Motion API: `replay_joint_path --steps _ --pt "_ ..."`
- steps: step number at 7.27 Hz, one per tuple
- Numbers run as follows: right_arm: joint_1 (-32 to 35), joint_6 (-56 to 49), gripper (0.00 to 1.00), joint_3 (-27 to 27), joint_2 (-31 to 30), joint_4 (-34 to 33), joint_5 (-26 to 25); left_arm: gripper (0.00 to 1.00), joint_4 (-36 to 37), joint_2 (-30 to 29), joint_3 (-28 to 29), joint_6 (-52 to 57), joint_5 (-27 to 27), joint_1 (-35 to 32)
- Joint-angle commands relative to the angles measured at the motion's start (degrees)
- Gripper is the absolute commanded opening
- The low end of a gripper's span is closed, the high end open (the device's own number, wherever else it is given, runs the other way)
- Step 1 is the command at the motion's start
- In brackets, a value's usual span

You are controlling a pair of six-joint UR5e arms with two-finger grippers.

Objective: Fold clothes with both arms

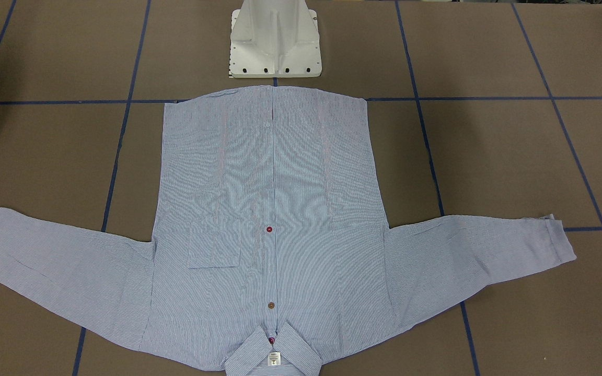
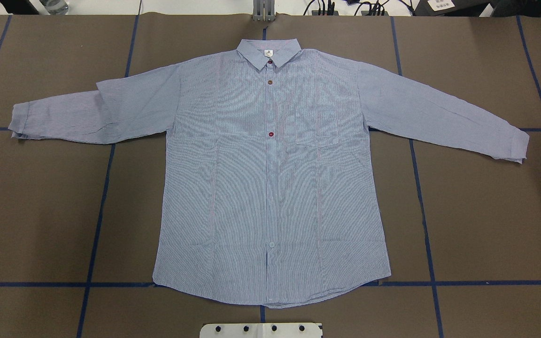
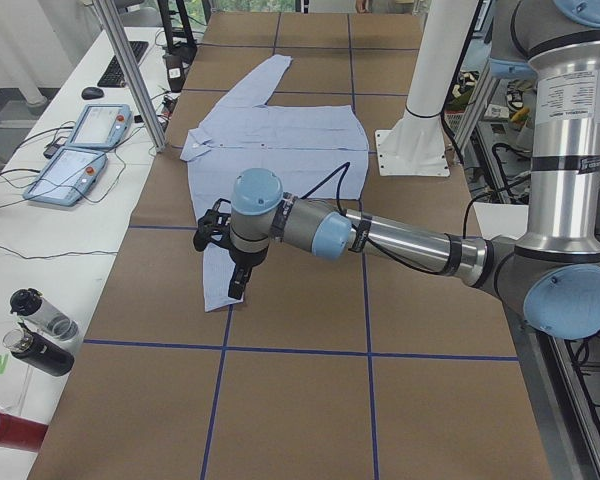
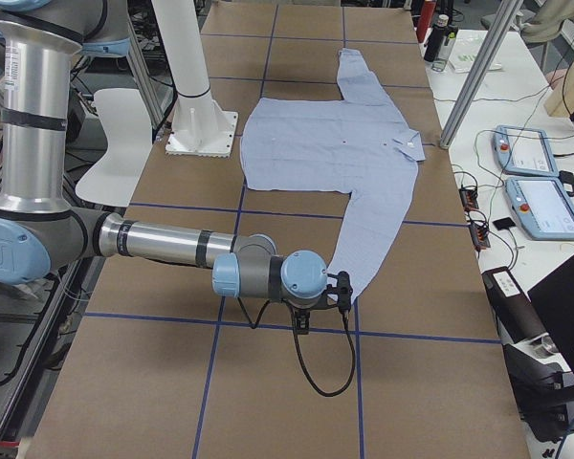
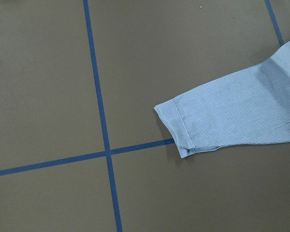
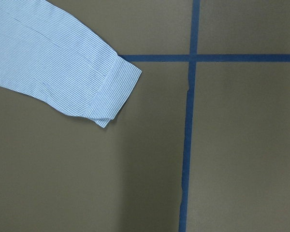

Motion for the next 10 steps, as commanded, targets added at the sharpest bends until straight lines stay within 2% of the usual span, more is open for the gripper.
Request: replay_joint_path --steps 1,3,5,6,8,9,10 --pt "-0.70 1.89 1.00 -0.35 -0.29 3.94 0.07 1.00 -2.02 0.01 -0.25 0.04 0.00 0.29" --pt "-3.94 4.61 1.00 -0.35 0.14 4.12 -0.37 1.00 -2.39 0.01 -0.16 -0.23 0.00 0.47" --pt "-6.58 18.96 0.98 -0.17 3.03 4.47 -0.63 1.00 -2.57 0.01 -0.07 -0.14 -0.18 0.65" --pt "-8.69 28.09 0.98 -0.26 3.66 8.30 -1.94 1.00 -2.57 0.01 -0.07 -0.14 -0.18 0.91" --pt "-15.35 50.29 0.95 -0.70 3.49 21.28 -10.17 1.00 -2.57 0.01 -0.16 -0.05 -0.09 1.35" --pt "-17.65 61.30 0.92 -3.40 3.40 29.70 -13.17 1.00 -2.66 0.01 -0.16 -0.05 -0.09 1.61" --pt "-19.06 67.84 0.92 -7.78 3.49 37.96 -13.47 1.00 -2.66 0.01 0.01 0.04 -0.09 1.61"
